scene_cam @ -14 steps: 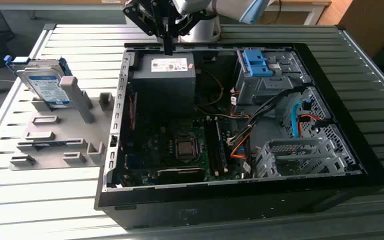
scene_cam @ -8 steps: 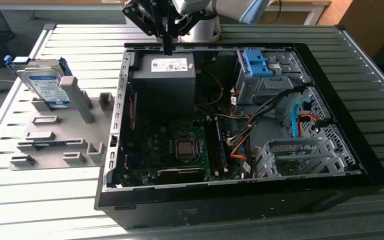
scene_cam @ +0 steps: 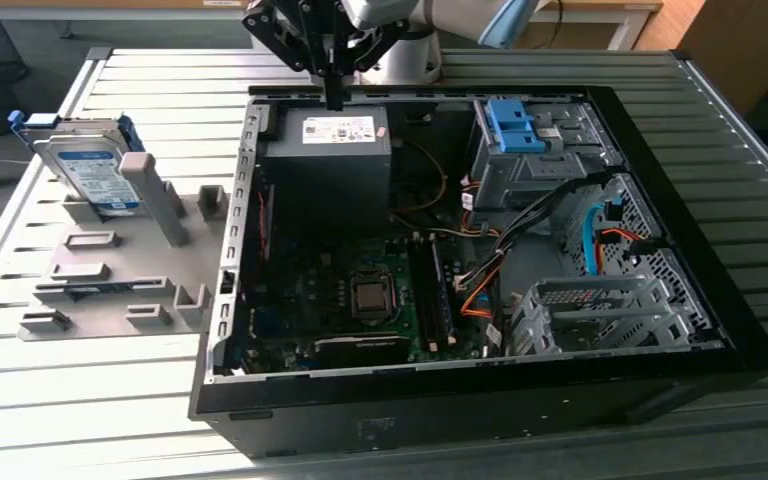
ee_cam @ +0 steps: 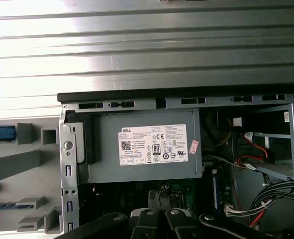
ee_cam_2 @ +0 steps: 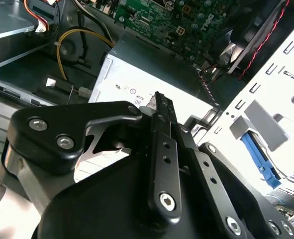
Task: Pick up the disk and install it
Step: 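Reach for the disk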
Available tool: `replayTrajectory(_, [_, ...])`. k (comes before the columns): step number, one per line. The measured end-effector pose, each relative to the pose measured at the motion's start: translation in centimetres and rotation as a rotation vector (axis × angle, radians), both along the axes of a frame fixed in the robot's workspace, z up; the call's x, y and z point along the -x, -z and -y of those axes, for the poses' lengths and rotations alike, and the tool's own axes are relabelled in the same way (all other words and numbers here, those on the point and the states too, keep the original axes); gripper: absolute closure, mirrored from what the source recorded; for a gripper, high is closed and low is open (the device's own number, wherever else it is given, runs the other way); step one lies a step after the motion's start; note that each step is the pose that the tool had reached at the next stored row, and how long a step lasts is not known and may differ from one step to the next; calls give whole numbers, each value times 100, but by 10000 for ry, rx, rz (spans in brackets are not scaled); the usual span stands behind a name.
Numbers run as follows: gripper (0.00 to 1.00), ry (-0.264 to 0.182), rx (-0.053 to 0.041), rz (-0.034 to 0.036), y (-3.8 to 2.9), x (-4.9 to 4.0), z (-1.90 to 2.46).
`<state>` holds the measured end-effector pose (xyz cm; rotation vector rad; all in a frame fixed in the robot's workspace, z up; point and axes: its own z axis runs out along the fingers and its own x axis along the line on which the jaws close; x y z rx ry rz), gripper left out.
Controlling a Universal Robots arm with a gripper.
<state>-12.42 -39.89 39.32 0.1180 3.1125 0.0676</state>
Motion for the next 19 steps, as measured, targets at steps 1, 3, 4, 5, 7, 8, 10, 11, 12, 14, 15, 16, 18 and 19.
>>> replayTrajectory(1, [89,-1,0,0,0,1,0])
replayTrajectory(3, [89,-1,0,-2,1,3,0])
replayTrajectory(4, [89,0,2,-5,1,3,0])
replayTrajectory(5, [89,0,1,-5,2,4,0])
replayTrajectory(7, [89,1,0,-5,4,8,0])
replayTrajectory(8, [89,1,0,-5,5,10,0])
replayTrajectory(10, [89,0,0,-8,7,15,0])
replayTrajectory(11, [89,0,0,-9,8,18,0])
replayTrajectory(12, [89,1,-1,-11,9,22,0])
replayTrajectory(14, [89,-1,1,-15,10,26,0])
replayTrajectory(15, [89,0,0,-14,11,29,0])
replayTrajectory(16, [89,-1,0,-15,12,30,0])
replayTrajectory(18, [89,-1,0,-19,13,32,0])
replayTrajectory(19, [89,0,-1,-23,14,33,0])
